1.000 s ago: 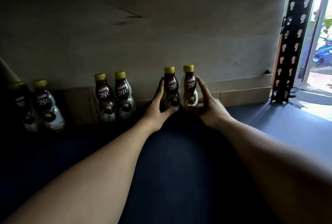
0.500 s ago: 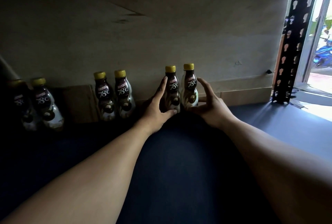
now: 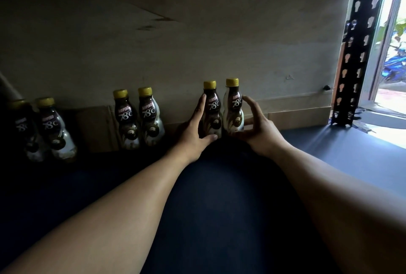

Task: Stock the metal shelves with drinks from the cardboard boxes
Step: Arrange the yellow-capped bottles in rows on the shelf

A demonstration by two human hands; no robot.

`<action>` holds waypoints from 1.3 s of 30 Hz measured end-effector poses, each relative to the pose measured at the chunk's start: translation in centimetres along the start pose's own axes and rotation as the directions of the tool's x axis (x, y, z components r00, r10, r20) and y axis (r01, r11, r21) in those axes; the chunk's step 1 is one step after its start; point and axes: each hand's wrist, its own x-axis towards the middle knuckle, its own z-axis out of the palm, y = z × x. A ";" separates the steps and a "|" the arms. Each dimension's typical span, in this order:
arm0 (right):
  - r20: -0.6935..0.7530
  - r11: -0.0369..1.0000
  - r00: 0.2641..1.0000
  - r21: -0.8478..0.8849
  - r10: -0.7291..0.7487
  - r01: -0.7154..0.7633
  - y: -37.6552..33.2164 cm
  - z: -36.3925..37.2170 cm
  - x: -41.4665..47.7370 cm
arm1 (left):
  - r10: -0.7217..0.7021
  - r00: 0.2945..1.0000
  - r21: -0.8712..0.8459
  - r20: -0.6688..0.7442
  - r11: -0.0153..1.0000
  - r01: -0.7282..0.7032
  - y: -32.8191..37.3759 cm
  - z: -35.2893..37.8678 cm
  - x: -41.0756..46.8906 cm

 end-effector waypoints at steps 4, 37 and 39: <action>0.007 1.000 1.000 0.002 0.000 0.000 0.0 0.0 0.0 | 0.003 1.000 0.018 -0.005 1.000 -0.003 -0.2 0.0 0.0; -0.007 0.995 0.995 0.023 0.095 -0.095 -0.1 0.0 -0.1 | -0.123 0.991 0.016 -0.045 0.992 0.123 0.5 -0.3 -0.9; -0.021 0.990 0.991 0.058 0.130 -0.129 -0.4 -0.1 -0.3 | -0.184 0.981 0.012 -0.068 0.983 0.185 0.6 -0.5 -1.1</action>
